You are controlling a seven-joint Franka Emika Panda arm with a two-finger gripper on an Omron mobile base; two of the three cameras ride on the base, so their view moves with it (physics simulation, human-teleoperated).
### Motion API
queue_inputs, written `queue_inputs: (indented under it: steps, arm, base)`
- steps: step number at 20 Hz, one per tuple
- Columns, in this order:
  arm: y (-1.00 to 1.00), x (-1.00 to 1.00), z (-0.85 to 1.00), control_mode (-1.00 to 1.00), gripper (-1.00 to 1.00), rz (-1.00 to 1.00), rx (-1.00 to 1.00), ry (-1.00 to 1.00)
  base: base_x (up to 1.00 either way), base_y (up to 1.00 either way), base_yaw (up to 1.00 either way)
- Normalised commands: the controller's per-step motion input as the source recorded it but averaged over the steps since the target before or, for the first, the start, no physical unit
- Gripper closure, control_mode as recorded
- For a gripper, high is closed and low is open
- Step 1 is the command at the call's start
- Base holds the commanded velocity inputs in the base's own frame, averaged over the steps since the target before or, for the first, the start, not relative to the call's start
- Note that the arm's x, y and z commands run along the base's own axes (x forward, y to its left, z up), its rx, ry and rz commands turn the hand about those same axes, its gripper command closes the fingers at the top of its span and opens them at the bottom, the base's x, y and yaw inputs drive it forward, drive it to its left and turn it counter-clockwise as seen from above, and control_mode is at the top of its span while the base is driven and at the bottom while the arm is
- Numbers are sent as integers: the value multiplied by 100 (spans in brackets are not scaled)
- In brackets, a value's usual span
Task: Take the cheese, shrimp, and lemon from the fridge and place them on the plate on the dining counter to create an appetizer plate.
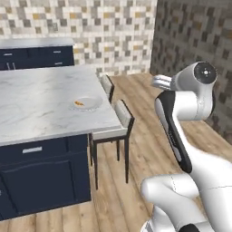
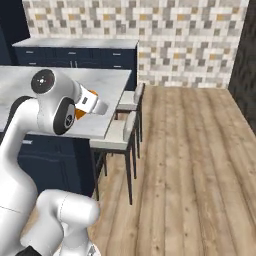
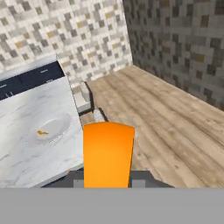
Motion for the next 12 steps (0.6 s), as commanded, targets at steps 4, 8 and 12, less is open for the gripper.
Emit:
queue_inputs:
  steps: [4,8,12]
  arm:
    - [0,0,0,100,100,0,0,0]
    - [0,0,0,100,100,0,0,0]
    - [0,0,0,100,100,0,0,0]
  base:
    - [85,-100,24]
    - [51,-97,52]
    - [38,-97,58]
